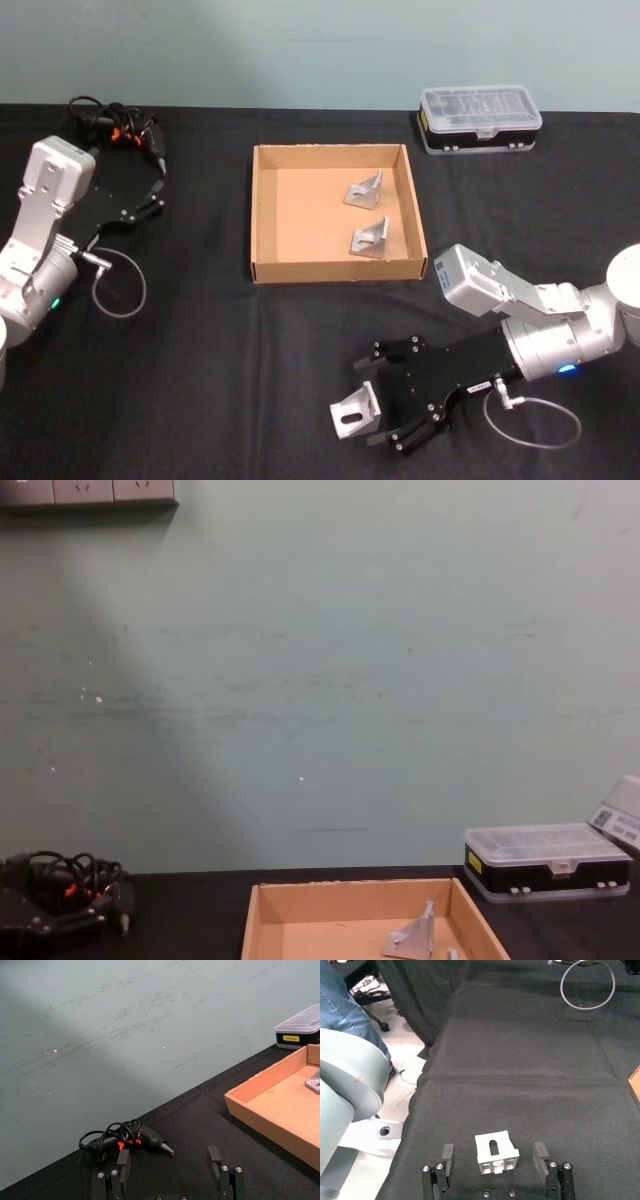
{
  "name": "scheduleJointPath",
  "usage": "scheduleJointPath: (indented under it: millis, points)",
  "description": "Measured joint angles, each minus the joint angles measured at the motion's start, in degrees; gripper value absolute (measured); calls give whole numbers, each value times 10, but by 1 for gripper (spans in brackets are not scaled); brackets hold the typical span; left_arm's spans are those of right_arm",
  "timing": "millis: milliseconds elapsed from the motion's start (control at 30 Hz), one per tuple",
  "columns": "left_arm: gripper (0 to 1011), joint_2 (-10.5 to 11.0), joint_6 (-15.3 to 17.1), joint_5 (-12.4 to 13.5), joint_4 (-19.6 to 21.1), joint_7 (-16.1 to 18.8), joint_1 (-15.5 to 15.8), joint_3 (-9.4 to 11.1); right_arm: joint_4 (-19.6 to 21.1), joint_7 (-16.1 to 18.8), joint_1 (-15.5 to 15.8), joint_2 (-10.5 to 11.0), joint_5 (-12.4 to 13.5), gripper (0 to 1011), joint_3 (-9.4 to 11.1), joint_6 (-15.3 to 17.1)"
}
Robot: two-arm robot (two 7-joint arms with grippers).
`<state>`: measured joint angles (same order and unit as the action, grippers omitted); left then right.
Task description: Use one hand to pick up the angle iron from the table and place it into the box.
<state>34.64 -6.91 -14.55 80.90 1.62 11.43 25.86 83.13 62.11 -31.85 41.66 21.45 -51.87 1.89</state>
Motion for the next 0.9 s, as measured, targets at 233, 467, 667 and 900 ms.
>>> scheduleJointPath:
  millis: [233, 467, 667, 900]
  points:
    - [1000, 0, 0, 0, 0, 0, 0, 0, -5, -3, -1, -3, 0, 1002, -1, -1]
    - [1000, 0, 0, 0, 0, 0, 0, 0, -10, -7, 0, -6, 1, 841, 0, -2]
    - [1000, 0, 0, 0, 0, 0, 0, 0, -12, -8, 1, -6, 1, 681, 1, -1]
    - [1000, 0, 0, 0, 0, 0, 0, 0, -16, -8, -1, -8, 1, 468, 2, -2]
